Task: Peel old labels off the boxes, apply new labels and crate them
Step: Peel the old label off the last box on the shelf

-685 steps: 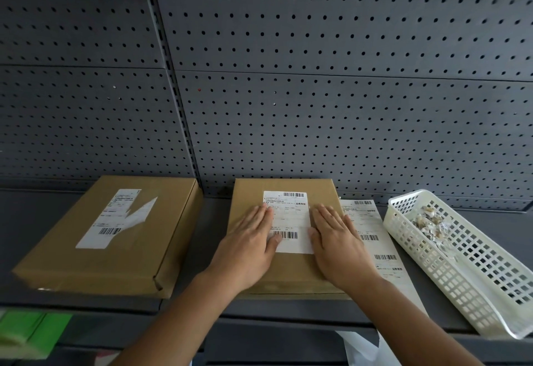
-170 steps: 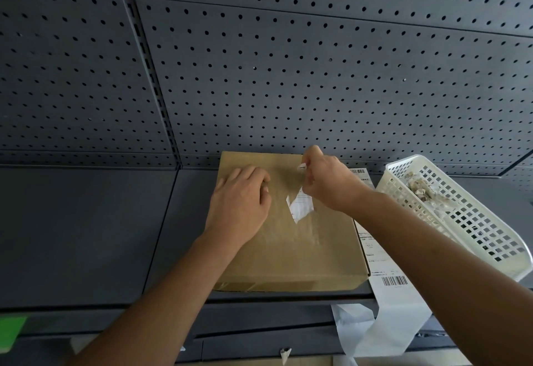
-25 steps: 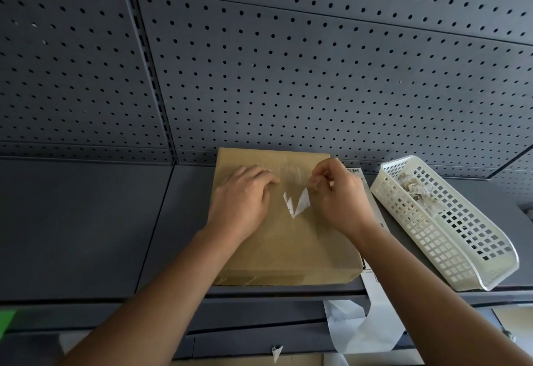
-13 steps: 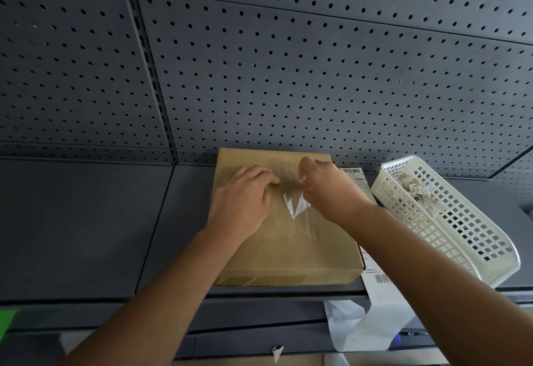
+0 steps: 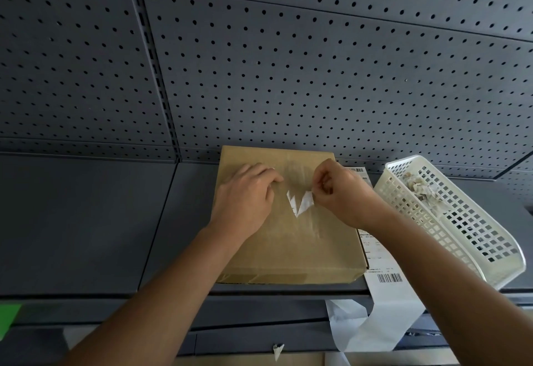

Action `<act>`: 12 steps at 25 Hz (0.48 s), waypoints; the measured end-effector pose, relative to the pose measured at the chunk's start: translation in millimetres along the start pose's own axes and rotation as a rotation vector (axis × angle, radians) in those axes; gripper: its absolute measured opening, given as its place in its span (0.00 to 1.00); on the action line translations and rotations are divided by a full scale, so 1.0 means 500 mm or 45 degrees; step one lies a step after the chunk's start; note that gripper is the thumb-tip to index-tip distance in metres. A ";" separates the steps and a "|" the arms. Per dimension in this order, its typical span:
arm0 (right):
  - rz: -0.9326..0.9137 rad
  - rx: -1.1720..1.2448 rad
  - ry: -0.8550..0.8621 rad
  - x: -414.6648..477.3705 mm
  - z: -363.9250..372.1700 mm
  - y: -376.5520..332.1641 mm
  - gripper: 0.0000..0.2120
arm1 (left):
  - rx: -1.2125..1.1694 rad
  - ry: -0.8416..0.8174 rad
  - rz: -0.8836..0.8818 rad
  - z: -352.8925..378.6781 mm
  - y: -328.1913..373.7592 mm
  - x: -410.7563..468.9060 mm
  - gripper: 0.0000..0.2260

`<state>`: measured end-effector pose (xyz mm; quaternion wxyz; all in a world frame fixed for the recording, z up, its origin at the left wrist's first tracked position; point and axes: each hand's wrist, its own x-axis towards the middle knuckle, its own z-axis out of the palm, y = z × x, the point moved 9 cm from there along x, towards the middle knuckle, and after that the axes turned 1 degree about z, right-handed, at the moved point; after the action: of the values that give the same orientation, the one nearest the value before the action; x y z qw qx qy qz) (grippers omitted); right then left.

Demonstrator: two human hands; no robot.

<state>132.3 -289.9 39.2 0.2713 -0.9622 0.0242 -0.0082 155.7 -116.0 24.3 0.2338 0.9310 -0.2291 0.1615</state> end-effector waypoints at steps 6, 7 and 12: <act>-0.229 -0.117 0.134 -0.006 0.016 -0.003 0.06 | -0.007 -0.018 -0.005 0.002 -0.002 -0.001 0.13; -0.269 -0.141 0.164 -0.007 0.021 -0.008 0.04 | -0.001 -0.021 -0.006 0.001 -0.002 -0.001 0.13; -0.357 -0.248 0.243 -0.029 0.018 -0.026 0.05 | 0.004 -0.020 -0.015 -0.004 0.002 -0.002 0.12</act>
<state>118.8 -273.5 38.4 0.1697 -0.9726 -0.0839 -0.1347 153.9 -115.2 25.9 0.2316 0.9339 -0.2251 0.1533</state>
